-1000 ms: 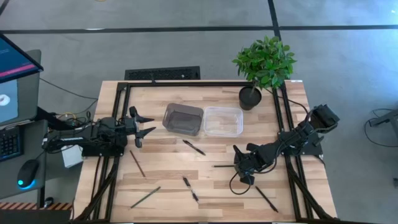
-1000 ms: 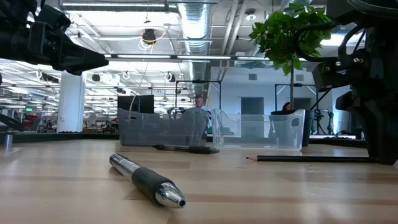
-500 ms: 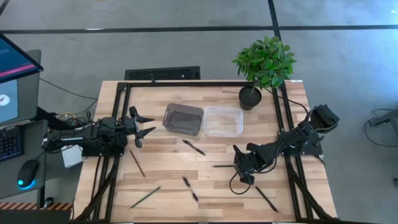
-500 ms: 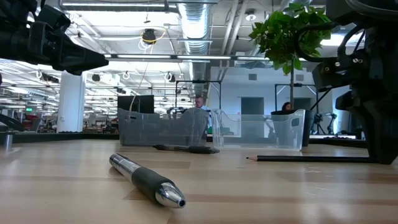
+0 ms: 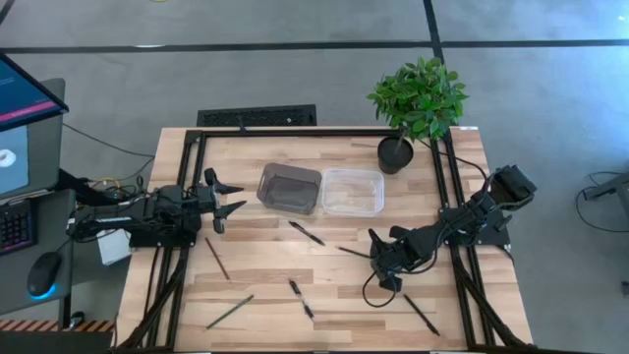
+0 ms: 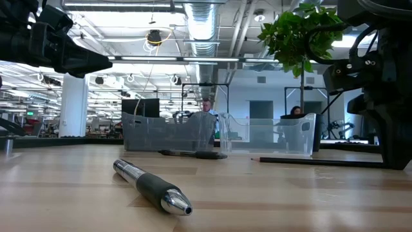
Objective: Sort pens & pencils
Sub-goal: Put the black colored pencil into the transparent bin, then put the top black pen into the black bin
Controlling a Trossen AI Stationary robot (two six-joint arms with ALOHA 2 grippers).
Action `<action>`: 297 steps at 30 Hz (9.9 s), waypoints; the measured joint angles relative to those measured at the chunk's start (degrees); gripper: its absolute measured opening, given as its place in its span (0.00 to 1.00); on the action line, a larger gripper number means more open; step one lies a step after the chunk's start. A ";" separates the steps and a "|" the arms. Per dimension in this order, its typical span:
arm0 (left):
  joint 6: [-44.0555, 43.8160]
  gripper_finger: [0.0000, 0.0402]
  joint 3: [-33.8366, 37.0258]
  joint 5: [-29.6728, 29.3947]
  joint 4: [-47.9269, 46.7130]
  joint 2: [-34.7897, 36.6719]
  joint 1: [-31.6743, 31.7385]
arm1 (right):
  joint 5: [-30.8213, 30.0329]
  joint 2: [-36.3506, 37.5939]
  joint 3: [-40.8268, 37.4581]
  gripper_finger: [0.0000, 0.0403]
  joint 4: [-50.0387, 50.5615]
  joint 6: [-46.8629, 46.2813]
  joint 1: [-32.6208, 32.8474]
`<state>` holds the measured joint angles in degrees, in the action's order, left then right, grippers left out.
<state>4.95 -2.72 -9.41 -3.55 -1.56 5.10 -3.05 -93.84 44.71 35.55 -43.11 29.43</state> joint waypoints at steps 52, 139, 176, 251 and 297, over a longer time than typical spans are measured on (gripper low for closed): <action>0.00 0.43 0.02 -0.02 0.02 0.02 0.00 | -2.32 0.24 1.44 0.14 0.79 -2.01 -0.22; -0.02 0.43 0.00 -0.87 0.06 -3.80 0.00 | -8.85 -6.78 20.33 0.15 25.08 32.65 -36.17; -0.15 0.43 0.00 -1.75 0.05 -3.82 0.00 | -12.08 -4.59 31.56 0.39 31.77 29.62 -32.07; -4.79 0.43 0.00 -1.49 0.02 -3.80 -0.01 | -3.26 -18.97 34.71 0.47 -4.55 16.55 -20.41; -6.14 0.43 0.00 -1.51 0.02 -3.80 -0.01 | -7.56 -18.95 34.64 0.57 -1.29 10.39 -16.08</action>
<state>-1.19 -2.72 -10.92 -3.53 -5.37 5.09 -10.61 -112.79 79.35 34.26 -32.72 13.35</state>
